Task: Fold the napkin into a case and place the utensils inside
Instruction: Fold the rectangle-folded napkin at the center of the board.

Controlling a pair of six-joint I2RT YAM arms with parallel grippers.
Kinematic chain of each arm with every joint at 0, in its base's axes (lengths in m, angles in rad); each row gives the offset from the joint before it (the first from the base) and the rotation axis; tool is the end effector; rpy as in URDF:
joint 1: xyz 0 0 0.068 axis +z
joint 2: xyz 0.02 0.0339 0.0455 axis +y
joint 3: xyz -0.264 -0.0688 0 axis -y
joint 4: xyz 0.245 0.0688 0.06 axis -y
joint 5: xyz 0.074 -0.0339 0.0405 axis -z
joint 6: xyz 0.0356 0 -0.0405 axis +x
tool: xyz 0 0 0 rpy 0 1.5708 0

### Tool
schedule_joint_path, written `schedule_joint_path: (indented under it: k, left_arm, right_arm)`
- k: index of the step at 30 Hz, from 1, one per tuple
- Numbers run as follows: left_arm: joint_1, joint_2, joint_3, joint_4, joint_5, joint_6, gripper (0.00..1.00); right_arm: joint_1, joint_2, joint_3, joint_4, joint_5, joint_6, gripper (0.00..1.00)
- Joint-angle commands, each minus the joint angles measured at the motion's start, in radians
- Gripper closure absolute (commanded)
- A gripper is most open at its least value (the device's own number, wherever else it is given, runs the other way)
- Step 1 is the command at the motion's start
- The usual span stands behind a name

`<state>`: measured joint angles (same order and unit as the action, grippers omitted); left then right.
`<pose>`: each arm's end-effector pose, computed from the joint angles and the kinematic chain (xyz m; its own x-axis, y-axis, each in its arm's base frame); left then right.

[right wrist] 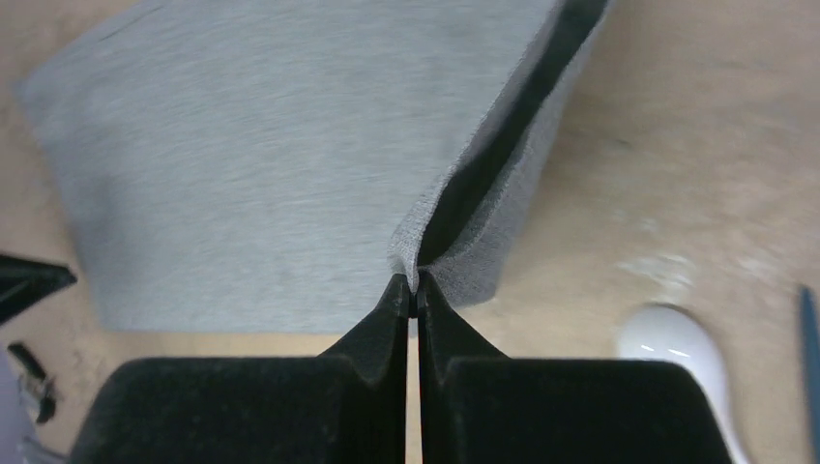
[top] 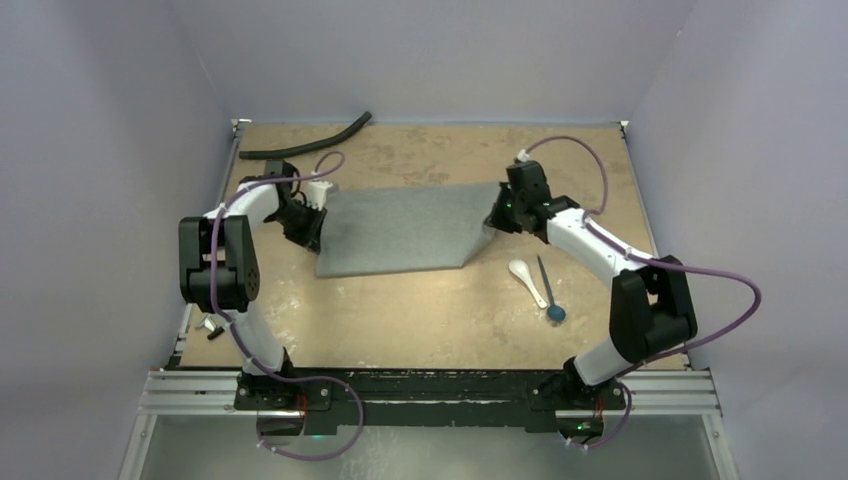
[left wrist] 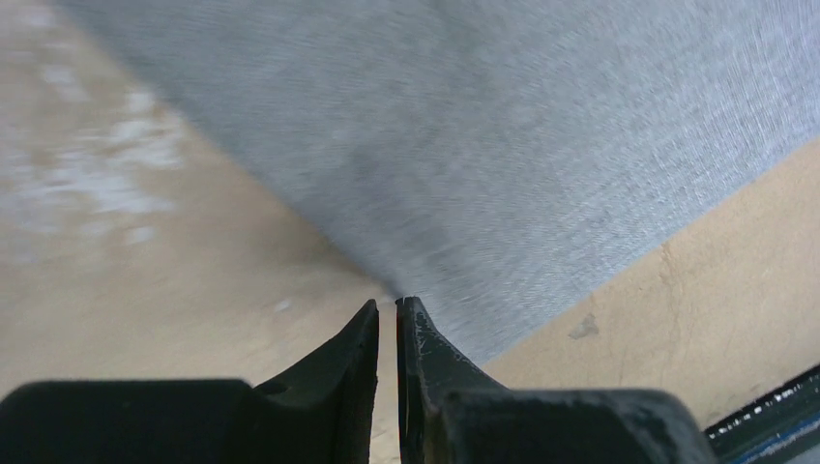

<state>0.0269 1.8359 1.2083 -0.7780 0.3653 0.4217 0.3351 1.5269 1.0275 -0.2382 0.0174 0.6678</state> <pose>0.3406 -0.0036 0.1672 -0.8859 0.3586 -0.2943 0.4343 0.8642 -0.2542 0.3150 0.1090 0.2389 -0.6948 0.4137 -0.5883 0.1447 0.8817 0.4491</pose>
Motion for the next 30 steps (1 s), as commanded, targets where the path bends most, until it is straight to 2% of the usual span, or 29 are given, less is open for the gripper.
schedule_joint_path:
  k: [1,5,14,30]
  left_arm:
    - [0.086,-0.064,0.087,-0.004,0.027,-0.017,0.88]
    - [0.112,-0.074,0.028,0.047,-0.001,-0.03,0.87]
    - [0.114,-0.083,-0.098,0.137,0.047,-0.102,0.88]
    - [0.132,-0.088,-0.177,0.221,0.017,-0.184,0.92]
  right_arm:
    - [0.129,0.071,0.136,-0.021,0.023,-0.035,0.99]
    - [0.231,0.162,0.244,-0.042,0.008,-0.057,0.99]
    - [0.414,0.394,0.523,-0.083,-0.073,-0.13,0.99]
    - [0.516,0.654,0.841,-0.064,-0.213,-0.134,0.99]
